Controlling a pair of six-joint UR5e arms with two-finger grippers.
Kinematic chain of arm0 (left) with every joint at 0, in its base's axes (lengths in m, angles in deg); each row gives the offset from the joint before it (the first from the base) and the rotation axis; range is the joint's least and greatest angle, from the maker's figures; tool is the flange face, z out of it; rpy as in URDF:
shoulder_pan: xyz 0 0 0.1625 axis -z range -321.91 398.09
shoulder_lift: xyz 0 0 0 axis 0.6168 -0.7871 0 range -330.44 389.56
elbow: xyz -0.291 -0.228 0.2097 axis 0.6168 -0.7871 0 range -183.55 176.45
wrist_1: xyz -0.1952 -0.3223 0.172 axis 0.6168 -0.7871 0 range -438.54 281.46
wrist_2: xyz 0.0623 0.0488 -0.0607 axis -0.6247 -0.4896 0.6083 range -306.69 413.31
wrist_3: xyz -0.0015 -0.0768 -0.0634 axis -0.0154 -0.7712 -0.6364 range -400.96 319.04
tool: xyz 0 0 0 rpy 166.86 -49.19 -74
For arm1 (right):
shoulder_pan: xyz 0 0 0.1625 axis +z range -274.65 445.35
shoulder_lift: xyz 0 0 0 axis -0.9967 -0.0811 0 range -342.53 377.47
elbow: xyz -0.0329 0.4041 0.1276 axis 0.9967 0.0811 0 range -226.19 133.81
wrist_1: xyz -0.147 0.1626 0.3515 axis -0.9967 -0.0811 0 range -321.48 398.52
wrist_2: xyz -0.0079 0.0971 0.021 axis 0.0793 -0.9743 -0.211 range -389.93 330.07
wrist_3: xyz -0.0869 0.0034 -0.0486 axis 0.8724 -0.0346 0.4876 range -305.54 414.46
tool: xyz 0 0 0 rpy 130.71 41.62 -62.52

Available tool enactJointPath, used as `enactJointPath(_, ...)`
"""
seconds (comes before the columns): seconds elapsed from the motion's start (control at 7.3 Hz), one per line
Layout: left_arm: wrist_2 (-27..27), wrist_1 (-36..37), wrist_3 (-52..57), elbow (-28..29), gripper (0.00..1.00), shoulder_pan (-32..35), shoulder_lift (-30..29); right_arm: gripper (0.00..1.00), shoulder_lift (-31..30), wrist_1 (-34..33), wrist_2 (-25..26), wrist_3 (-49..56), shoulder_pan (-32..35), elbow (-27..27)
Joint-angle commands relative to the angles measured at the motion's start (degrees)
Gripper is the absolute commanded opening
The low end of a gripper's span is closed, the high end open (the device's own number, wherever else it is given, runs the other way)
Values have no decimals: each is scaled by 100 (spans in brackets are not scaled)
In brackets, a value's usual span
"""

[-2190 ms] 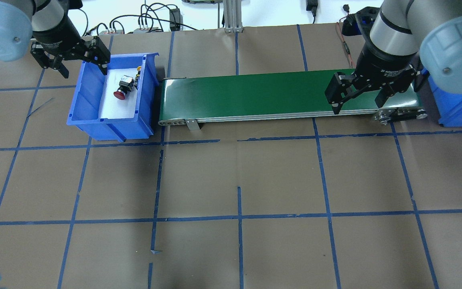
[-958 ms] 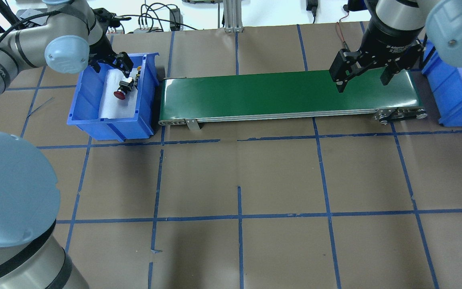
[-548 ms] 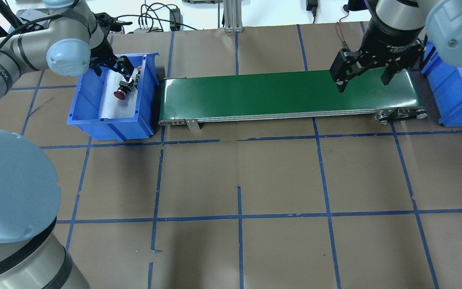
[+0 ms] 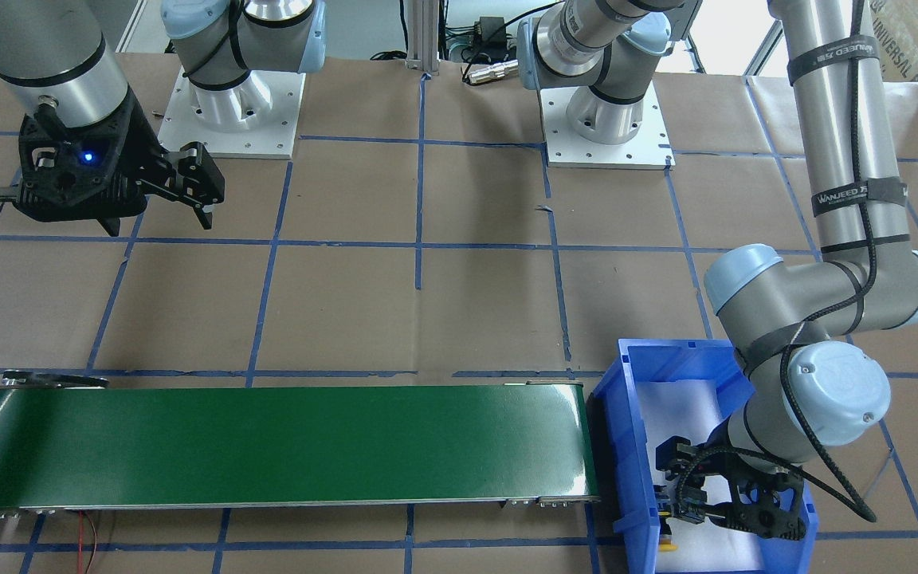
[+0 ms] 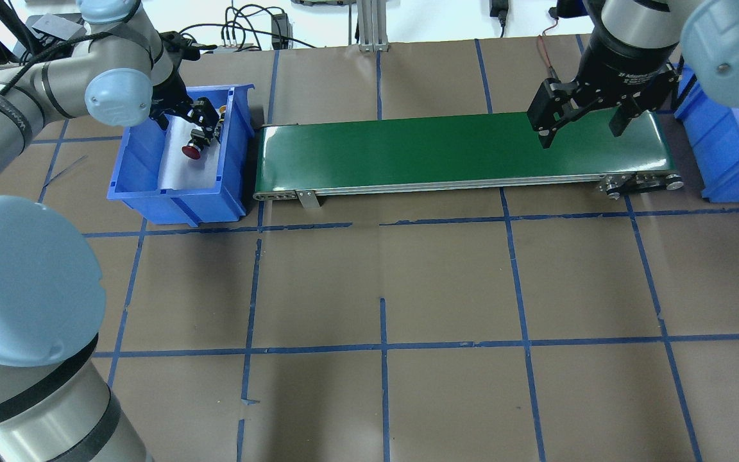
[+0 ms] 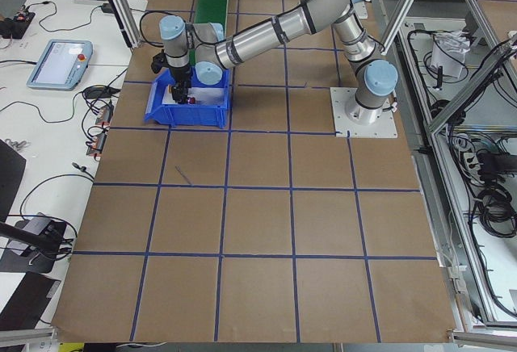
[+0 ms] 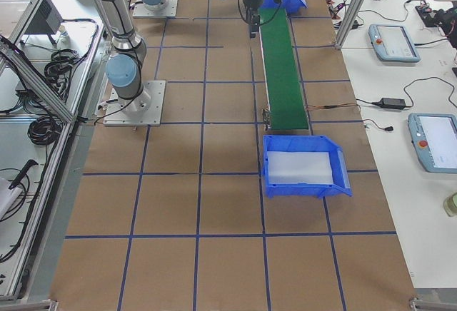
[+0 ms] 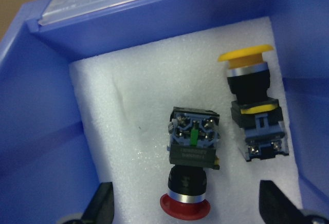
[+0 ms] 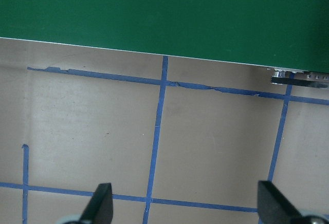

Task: Transport two buttons from left to right
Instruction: 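Lower the left gripper and close it on the red-capped button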

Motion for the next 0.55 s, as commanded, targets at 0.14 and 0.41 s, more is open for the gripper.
enactJointPath(0.14, -25, 0, 4, 46, 100, 0, -82, 100, -1, -8, 9, 0, 9, -10)
enactJointPath(0.41, -25, 8, -5, 63, 96, 18, -117, 100, -1, -8, 9, 0, 9, -10)
